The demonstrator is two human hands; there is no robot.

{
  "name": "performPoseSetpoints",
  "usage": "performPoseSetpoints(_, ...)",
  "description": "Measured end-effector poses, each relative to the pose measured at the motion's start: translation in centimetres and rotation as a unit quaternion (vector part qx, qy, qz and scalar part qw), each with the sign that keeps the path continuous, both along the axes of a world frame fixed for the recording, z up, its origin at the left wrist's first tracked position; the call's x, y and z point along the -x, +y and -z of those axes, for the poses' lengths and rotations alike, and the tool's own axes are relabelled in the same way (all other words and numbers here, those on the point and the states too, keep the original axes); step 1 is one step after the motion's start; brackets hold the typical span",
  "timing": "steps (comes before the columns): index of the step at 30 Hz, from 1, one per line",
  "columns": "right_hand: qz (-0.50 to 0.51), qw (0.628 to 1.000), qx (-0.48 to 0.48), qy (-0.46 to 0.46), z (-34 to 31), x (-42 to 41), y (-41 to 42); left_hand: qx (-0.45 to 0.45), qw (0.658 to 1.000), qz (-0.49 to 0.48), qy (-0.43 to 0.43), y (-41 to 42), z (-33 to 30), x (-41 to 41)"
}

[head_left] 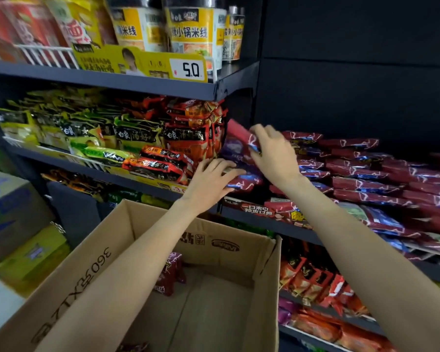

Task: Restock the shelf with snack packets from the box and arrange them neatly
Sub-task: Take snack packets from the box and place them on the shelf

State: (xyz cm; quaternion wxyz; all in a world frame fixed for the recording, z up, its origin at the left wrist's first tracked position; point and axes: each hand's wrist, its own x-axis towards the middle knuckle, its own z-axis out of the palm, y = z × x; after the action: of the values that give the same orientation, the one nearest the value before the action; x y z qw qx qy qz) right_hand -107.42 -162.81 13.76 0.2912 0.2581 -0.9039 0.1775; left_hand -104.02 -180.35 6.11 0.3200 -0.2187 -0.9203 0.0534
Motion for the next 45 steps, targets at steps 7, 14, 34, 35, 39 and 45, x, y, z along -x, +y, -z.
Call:
performPoseSetpoints(7,-0.03,0.968,-0.178,-0.177,1.7,1.1,0.0,-0.004,0.999,-0.003,-0.035,-0.2,2.1,-0.7)
performPoseSetpoints(14,-0.042,0.945,-0.167,-0.278,1.8,0.5,0.9,-0.105,0.989,0.007,-0.104,-1.4,1.9,-1.5)
performPoseSetpoints(34,-0.141,0.928,-0.203,-0.28,18.4,-13.3,-12.5,-0.179,0.903,-0.222,-0.321,-15.9,12.9,-19.0)
performPoseSetpoints(35,-0.127,0.923,-0.213,-0.295,19.8,-12.8,-13.5,-0.162,0.879,-0.252,-0.37,-16.1,13.9,-19.2)
performPoseSetpoints(39,-0.084,0.916,-0.227,-0.321,24.6,-10.9,-17.1,0.001,0.834,-0.266,-0.484,-16.2,18.2,-20.4)
performPoseSetpoints(45,-0.074,0.915,-0.227,-0.326,29.5,-9.0,-21.0,0.131,0.827,-0.185,-0.515,-19.0,22.1,-20.6)
